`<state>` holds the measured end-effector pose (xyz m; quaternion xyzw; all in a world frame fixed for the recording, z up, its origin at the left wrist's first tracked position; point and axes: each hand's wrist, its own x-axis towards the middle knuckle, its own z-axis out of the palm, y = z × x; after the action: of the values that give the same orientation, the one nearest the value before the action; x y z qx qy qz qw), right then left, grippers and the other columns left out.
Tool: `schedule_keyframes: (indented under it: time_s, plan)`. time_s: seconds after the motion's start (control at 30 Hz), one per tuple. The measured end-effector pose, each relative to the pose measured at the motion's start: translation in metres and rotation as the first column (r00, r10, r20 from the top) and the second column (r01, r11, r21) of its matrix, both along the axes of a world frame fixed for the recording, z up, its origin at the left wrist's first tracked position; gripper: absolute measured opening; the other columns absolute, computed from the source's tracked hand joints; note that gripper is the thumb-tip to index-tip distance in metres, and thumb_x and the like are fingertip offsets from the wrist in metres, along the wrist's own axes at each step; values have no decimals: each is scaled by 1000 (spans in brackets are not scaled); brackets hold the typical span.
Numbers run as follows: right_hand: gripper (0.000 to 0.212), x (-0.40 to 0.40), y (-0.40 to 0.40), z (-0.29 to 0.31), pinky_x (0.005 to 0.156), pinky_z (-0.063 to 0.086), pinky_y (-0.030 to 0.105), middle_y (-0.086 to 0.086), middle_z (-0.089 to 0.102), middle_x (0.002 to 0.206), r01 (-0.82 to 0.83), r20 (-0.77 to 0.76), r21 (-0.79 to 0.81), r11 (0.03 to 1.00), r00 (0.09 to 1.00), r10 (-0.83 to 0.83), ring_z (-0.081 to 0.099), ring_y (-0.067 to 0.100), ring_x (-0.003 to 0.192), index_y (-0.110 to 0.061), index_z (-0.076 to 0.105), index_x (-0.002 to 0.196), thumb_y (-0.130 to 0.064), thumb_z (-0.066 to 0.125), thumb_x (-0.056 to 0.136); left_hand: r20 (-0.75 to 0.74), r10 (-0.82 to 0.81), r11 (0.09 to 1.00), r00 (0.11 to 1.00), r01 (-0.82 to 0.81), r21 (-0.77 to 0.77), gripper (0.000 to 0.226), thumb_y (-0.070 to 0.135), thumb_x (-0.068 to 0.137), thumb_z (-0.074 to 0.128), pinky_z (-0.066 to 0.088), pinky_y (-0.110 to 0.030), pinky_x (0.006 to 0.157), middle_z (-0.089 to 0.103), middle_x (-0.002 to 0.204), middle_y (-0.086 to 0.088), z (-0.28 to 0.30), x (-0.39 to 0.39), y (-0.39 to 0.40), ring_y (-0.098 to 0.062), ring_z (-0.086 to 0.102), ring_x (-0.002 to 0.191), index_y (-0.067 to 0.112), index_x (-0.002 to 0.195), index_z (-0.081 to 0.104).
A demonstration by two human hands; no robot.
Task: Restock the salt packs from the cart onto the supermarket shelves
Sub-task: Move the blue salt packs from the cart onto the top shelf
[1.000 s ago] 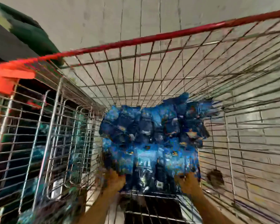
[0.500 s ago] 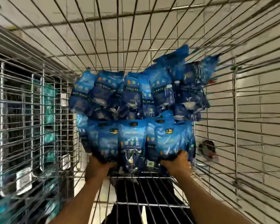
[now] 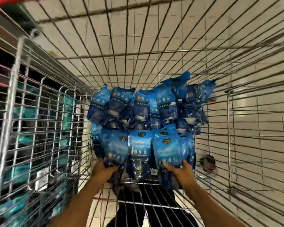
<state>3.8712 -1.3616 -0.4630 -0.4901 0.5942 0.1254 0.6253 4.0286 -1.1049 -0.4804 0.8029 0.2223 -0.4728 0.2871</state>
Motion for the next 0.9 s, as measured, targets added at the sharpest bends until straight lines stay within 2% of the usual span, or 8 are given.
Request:
schedule_keyframes:
  time_s: [0.13,0.27,0.37,0.47,0.57,0.7,0.77,0.9]
  plan:
    - [8,21,-6,57,59,52,11,2,76,87,-84,112,-81,993,989,93,70,-1,68,-11,70,90,-8,75,85,-1,132,987,991,-131,-94,46,4,77,79,58,-54,80,68,107,-23,61,25,0,-39,69,91,1,118,59]
    - [44,41,-8,127,95,54,40,0,76,107,-143,229,-90,986,960,160,70,21,105,-10,68,118,-30,79,80,23,208,945,978,-195,-264,61,14,79,81,55,-43,80,65,116,-21,143,49,-15,-41,65,102,5,132,52]
    - [65,52,-3,186,100,50,45,-5,74,115,-132,315,-78,988,937,150,68,20,112,-20,66,124,-51,84,70,44,291,875,956,-247,-416,61,19,71,86,58,-42,78,73,109,-15,211,59,-23,-32,71,94,9,125,59]
    - [80,62,7,243,102,48,44,-3,73,115,-71,378,-137,988,918,119,65,21,115,-17,66,124,-57,85,58,-7,449,722,893,-367,-587,39,12,77,80,56,-25,50,77,79,4,283,53,-22,-13,74,68,19,112,63]
    - [89,75,21,300,96,45,36,-14,67,121,-49,459,-175,983,879,126,61,14,115,-26,63,122,-71,84,48,20,541,606,841,-373,-703,39,14,74,80,55,-26,47,78,87,2,348,46,-12,-17,75,74,24,107,63]
    - [119,91,41,368,113,37,52,-1,50,149,-62,592,-166,984,792,150,48,24,136,-24,43,148,-75,82,48,96,572,548,815,-292,-784,64,27,56,87,57,-30,57,75,107,-8,419,43,19,-24,74,90,17,115,68]
    - [113,101,55,403,113,37,54,-4,48,149,-85,648,-153,984,743,165,48,23,135,-28,46,145,-73,83,48,144,599,516,788,-242,-822,67,29,53,90,59,-36,67,75,109,-8,454,42,38,-27,73,94,21,116,68]
    - [68,126,84,476,85,56,41,-7,76,107,-125,752,-195,973,617,230,72,18,100,-38,73,104,-66,87,44,258,680,458,686,-122,-880,86,28,48,95,53,-49,91,71,120,-4,519,39,78,-30,68,108,26,127,60]
